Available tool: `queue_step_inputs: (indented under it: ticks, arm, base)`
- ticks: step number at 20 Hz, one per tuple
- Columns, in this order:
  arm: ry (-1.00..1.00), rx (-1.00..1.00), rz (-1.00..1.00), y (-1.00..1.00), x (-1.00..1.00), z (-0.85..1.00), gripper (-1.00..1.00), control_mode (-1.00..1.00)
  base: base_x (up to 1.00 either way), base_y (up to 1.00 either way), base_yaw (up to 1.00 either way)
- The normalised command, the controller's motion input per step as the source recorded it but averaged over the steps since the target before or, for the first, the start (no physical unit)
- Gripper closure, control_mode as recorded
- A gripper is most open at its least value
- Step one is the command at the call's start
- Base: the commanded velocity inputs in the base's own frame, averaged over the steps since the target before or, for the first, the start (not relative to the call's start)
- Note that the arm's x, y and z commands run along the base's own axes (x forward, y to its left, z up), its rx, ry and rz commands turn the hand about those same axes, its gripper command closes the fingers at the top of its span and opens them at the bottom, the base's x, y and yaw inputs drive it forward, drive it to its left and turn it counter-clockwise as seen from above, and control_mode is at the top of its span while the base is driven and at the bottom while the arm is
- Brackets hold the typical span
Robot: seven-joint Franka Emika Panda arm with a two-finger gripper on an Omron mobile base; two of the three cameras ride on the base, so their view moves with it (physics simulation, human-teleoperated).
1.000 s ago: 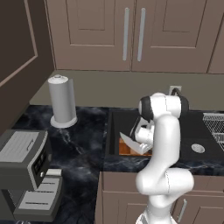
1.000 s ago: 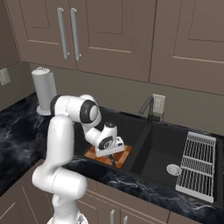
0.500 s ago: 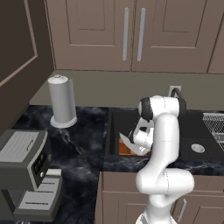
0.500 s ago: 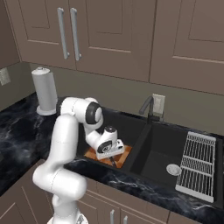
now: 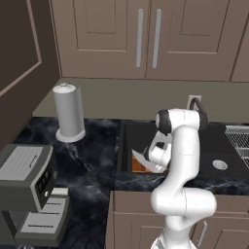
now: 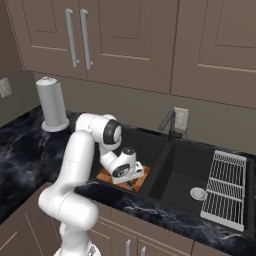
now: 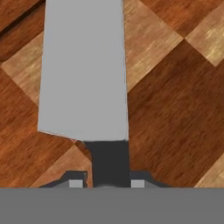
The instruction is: Move the cutting board and knife to the sink. Then move spray from the cabinet to the counter.
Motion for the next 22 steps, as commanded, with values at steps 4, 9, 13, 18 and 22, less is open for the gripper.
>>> queue_step_inputs:
  ticks: [4,9,13,18,22]
  arm:
    - [-0.04,0.0,0.0,0.0,0.04,-0.13,-1.0,-1.0]
    - [-0.03,0.01,0.0,0.0,0.0,0.07,-1.0,-1.0]
    - [-0.03,0.0,0.0,0.0,0.0,0.21,-1.0,-1.0]
    - [-0.05,0.0,0.0,0.0,0.0,0.29,-1.0,-1.0]
    - [-0.05,0.0,0.0,0.0,-0.04,0.43,-1.0,-1.0]
  base:
    - [0.0,0.0,0.0]
    - [0.0,0.0,0.0]
    - [0.0,0.0,0.0]
    - [0.0,0.0,0.0]
    - [0.0,0.0,0.0]
